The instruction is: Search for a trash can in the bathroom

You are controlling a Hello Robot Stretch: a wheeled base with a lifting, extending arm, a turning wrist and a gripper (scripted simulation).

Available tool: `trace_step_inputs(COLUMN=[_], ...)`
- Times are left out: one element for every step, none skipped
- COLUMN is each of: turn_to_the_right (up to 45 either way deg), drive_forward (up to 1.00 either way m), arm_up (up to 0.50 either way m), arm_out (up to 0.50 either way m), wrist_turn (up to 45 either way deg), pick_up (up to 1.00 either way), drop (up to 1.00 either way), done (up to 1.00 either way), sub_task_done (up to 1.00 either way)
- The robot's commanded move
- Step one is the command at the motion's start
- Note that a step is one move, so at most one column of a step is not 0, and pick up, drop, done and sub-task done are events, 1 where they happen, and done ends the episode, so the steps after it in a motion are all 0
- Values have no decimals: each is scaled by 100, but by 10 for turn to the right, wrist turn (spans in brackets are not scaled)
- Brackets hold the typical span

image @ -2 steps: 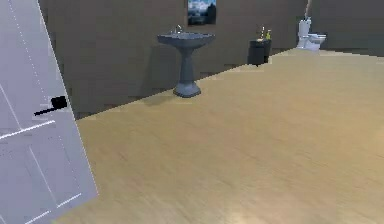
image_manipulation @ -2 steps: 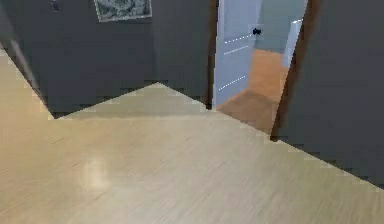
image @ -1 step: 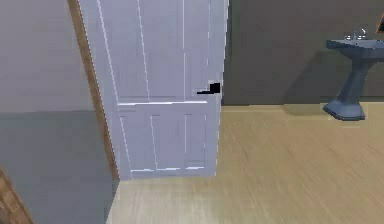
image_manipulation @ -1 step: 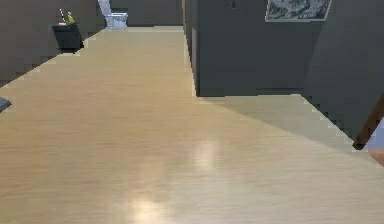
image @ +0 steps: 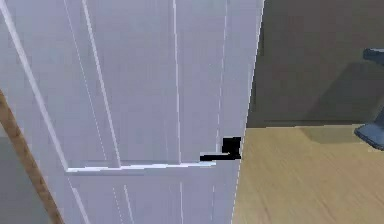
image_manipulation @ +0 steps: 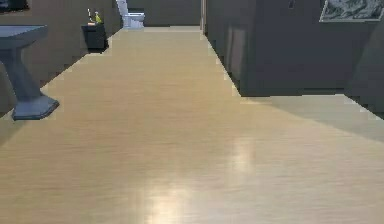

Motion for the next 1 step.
trace_step_inputs(turn_to_the_right=[-450], drive_forward=[0], arm_up=[0], arm_out=[0], wrist_turn=[0], pick_up=[0], drop=[0], done=[0], sub_task_done=[0])
